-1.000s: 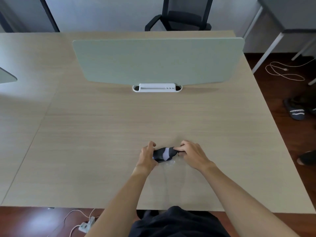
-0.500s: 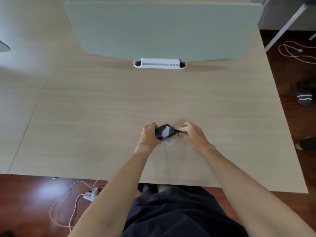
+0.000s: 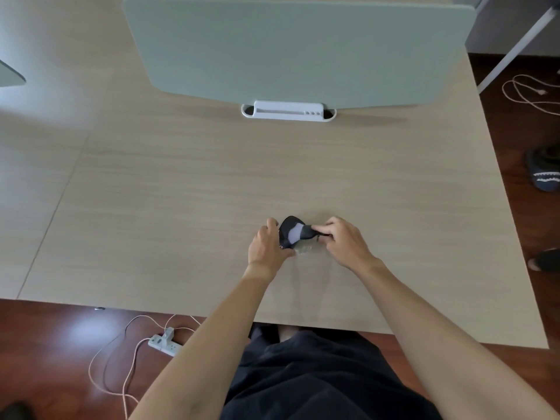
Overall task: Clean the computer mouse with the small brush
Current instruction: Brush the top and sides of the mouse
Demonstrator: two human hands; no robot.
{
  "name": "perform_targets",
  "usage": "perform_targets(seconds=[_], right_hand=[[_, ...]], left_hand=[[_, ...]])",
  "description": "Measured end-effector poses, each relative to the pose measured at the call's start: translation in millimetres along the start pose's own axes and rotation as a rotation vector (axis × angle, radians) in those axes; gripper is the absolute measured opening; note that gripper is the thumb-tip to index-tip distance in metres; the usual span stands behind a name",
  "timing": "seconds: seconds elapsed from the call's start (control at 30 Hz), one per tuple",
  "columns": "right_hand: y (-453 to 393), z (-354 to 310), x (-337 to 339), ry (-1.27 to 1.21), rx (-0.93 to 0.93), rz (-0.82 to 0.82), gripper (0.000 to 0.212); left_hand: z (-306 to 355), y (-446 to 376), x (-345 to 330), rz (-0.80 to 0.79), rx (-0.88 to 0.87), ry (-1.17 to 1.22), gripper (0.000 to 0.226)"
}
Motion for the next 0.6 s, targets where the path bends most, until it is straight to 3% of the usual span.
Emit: perform_targets(seconds=[0.17, 0.23, 0.4, 0.6], right_hand=[[-3, -13, 11, -0.086, 0.011, 0.051, 0.035], [-3, -23, 6, -0.131, 0.033, 0.025, 0.035], [3, -3, 2, -0.03, 0.012, -0.008, 0.037], [4, 12, 20, -0.108, -0.055, 0.063, 0.033]], left_hand=[[8, 7, -6, -0.032, -0.065, -0.209, 0.08], [10, 8, -7, -0.032, -0.109, -0.195, 0.087], [2, 3, -2, -0.135, -0.229, -0.169, 0.074], [2, -3, -2, -0.179, -0.203, -0.114, 0.078]])
Point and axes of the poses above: each hand's wrist, its own y-axis away from the middle knuckle, its own x-axis out of the back of the hand, z = x × y, the point moved 7 cm from there along -y, towards the middle knuckle, and after that the axes turned 12 degrees about -x, right-handed, at the moved point
